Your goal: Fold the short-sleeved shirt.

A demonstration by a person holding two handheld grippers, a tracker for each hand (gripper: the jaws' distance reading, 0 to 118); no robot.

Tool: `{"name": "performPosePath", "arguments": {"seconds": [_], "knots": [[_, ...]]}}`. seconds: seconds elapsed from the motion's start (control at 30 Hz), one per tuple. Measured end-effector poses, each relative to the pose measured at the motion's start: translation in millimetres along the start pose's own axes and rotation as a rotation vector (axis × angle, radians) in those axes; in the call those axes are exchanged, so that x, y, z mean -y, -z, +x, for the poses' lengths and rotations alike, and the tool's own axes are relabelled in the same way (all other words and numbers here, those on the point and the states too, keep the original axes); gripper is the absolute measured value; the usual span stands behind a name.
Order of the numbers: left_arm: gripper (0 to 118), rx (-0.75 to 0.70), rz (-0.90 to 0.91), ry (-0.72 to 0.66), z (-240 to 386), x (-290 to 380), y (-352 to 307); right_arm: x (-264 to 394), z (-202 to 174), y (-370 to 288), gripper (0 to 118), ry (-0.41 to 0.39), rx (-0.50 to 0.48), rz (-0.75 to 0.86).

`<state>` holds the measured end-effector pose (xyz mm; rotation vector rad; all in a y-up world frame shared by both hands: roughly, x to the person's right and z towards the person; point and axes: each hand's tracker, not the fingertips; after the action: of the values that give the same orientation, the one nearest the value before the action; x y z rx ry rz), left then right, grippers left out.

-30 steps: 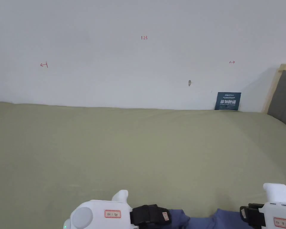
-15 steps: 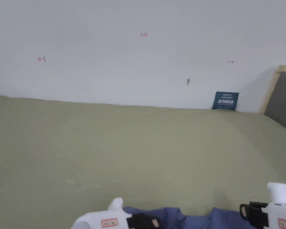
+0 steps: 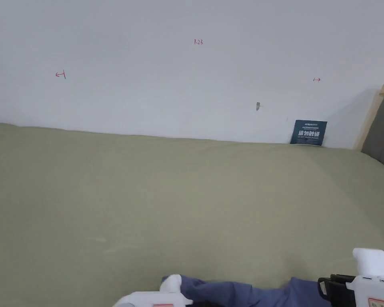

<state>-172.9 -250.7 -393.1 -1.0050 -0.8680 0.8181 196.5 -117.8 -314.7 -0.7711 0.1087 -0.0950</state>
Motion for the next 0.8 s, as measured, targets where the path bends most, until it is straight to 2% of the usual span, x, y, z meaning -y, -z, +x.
{"name": "performPosePath", "arguments": {"seconds": [0.07, 0.2, 0.33, 0.37, 0.4, 0.43, 0.47, 0.5, 0.53, 0.6, 0.63, 0.7, 0.73, 0.77, 0.8], "knots": [[0, -0.021, -0.014, 0.052, -5.2, -11.9, -35.8, -0.5, -2.3, -0.2, 0, -0.015, -0.001, -0.003], [0, -0.222, -0.023, 0.097, -30.1, -29.6, -96.3, -0.9, -5.3, 0.7, 0, -0.030, -0.006, -0.005], [1, -0.181, -0.023, 0.028, -51.4, -39.2, -110.9, 0.0, -6.9, 3.0, 0, -0.018, -0.013, -0.010], [13, -0.174, -0.023, 0.021, -55.0, -41.0, -108.7, 0.2, -7.2, 2.9, 0, -0.018, -0.013, -0.012], [46, -0.185, -0.023, 0.022, -56.6, -43.3, -107.7, 0.5, -7.3, 2.6, 0, -0.022, -0.012, -0.015], [98, -0.205, -0.026, 0.041, -58.6, -45.8, -105.7, 0.5, -6.9, 2.0, 0, -0.029, -0.010, -0.018], [106, -0.206, -0.040, 0.050, -61.3, -45.8, -103.3, 0.2, -5.8, 0.8, 0, -0.032, -0.007, -0.021], [106, -0.071, -0.015, 0.043, -59.3, -41.4, -103.7, -0.4, -3.4, -1.2, 0, -0.034, -0.004, -0.022], [106, -0.027, -0.003, 0.032, -57.9, -43.8, -99.2, -1.0, -1.3, -2.8, 0, -0.035, -0.001, -0.021], [106, -0.092, -0.046, -0.001, -59.3, -45.9, -81.8, -2.7, 4.9, -6.8, 0, -0.025, 0.007, -0.013], [106, -0.076, -0.056, -0.010, -66.4, -44.1, -76.1, -3.6, 7.6, -8.6, 0, -0.014, 0.010, -0.009], [102, 0.051, -0.030, -0.043, -70.8, -41.4, -61.4, -4.3, 12.8, -13.0, 0, 0.001, 0.013, 0.002], [95, 0.070, -0.033, -0.071, -72.5, -41.9, -54.6, -4.3, 15.2, -14.3, 0, 0.003, 0.017, 0.006], [77, 0.068, -0.023, -0.111, -68.1, -37.9, -50.9, -4.1, 17.3, -15.5, 0, 0.005, 0.024, 0.009], [40, 0.057, 0.018, -0.135, -65.5, -35.5, -50.4, -3.7, 19.2, -16.6, 0, 0.006, 0.028, 0.011]]}}
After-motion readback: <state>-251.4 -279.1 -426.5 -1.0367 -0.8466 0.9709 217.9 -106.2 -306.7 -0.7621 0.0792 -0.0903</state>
